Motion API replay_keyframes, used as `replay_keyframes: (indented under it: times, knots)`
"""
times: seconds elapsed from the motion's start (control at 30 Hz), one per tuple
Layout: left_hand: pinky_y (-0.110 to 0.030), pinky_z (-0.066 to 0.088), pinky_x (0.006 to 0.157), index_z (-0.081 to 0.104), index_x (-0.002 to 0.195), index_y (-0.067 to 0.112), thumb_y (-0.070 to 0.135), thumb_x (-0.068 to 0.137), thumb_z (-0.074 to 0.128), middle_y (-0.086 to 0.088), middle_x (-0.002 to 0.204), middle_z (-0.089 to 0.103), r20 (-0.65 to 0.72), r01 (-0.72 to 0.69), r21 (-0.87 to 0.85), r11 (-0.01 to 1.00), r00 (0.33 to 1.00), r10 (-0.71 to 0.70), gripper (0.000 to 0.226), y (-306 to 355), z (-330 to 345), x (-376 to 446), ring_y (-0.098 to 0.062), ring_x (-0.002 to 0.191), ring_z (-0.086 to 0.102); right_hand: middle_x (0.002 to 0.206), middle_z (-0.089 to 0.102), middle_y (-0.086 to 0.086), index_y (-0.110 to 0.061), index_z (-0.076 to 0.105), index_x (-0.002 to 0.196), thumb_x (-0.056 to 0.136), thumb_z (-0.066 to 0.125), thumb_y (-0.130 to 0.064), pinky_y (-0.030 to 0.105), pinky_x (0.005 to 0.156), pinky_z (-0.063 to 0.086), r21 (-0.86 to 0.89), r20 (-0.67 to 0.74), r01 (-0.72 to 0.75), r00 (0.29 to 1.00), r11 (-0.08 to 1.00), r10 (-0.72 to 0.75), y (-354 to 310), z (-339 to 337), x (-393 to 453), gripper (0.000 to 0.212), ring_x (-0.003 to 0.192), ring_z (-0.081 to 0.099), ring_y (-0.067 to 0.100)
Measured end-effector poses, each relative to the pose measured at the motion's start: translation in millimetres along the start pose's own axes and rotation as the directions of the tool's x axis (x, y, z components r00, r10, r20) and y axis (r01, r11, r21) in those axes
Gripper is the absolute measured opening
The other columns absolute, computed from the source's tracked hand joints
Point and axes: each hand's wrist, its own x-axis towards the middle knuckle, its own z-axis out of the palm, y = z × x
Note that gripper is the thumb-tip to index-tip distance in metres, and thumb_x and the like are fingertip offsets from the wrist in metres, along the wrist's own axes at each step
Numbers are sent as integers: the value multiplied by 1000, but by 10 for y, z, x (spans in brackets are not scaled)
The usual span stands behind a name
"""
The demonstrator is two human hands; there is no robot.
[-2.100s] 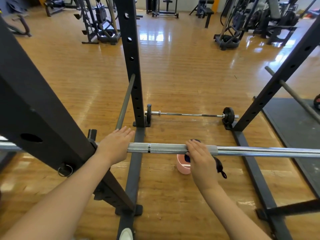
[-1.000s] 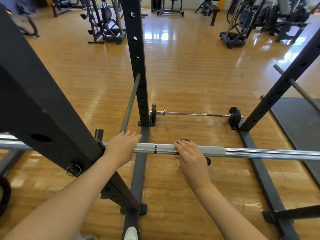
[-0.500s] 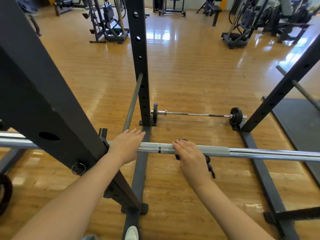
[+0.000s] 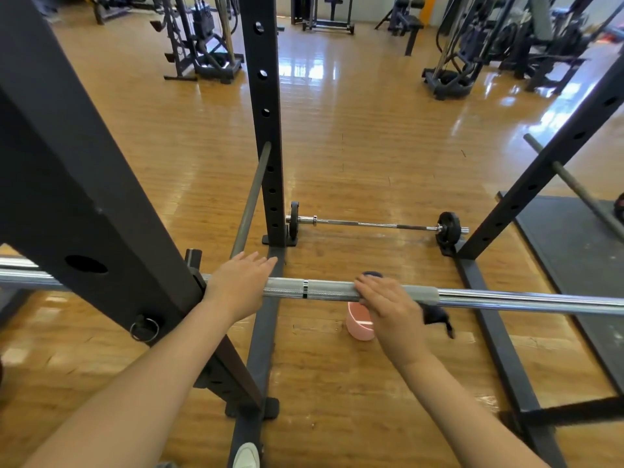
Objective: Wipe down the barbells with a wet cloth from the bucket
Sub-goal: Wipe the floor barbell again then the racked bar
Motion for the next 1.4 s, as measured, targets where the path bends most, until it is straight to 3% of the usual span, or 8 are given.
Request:
replay_keyframes:
  times: [0.2,0.37,0.5,0.6,0.8,0.93,1.2,1.4]
  knots:
    - [-39,14,117,31,146,6,15,80,70,-11,148,39,-183,10,117,993,983,12,78,12,97,-77,-25,139,34,123,62,6,-9,64,119,84,56,-11,43,98,46,-26,198,78,978,997,-72,204,-134,-118,36,117,55,21]
    - [-46,16,114,59,125,2,1,63,83,-20,127,59,-409,-44,164,985,906,109,66,102,287,-61,-34,119,56,123,57,5,-3,64,116,81,64,4,38,111,27,-162,6,-145,989,976,148,634,-514,-383,35,119,51,24]
    - [-49,42,97,66,114,0,-9,48,84,-21,116,65,-349,-52,129,990,932,94,69,146,251,-21,-35,110,62,111,66,12,1,68,106,86,49,-11,24,108,31,-106,-56,-134,990,985,129,480,-366,-246,31,109,58,24]
    - [-51,49,89,70,105,0,-12,37,85,-21,110,67,-297,-56,106,993,951,86,70,114,229,-3,-35,105,65,104,70,14,0,72,100,80,53,-2,37,96,41,-71,-63,-82,995,994,77,111,-86,-123,27,104,58,22]
    - [-30,11,117,30,146,16,-4,88,53,-3,155,25,-37,-81,3,997,996,81,65,112,37,22,-17,145,17,117,65,8,-6,64,117,81,60,-11,29,103,36,19,138,-23,990,1000,20,222,-263,-48,37,112,54,18]
    - [-29,13,116,32,146,17,-4,88,52,-1,154,28,-80,-70,-31,997,995,67,65,116,23,16,-15,144,19,125,59,5,-6,59,124,65,77,10,36,106,34,3,210,-153,966,988,149,296,-414,-108,64,120,45,16]
    - [-28,12,116,35,144,17,-4,87,53,0,152,33,-108,-80,-46,996,991,74,63,122,36,-4,-15,143,21,102,71,8,-5,71,104,54,85,6,31,89,49,84,184,38,981,996,-53,-335,94,198,53,95,67,23]
    - [-35,26,112,46,138,8,-1,73,72,-10,142,48,-190,-81,49,995,978,89,70,102,111,-30,-22,134,41,120,64,9,-6,64,118,70,72,5,44,99,46,4,200,-30,979,1000,29,93,-158,-49,50,114,58,24]
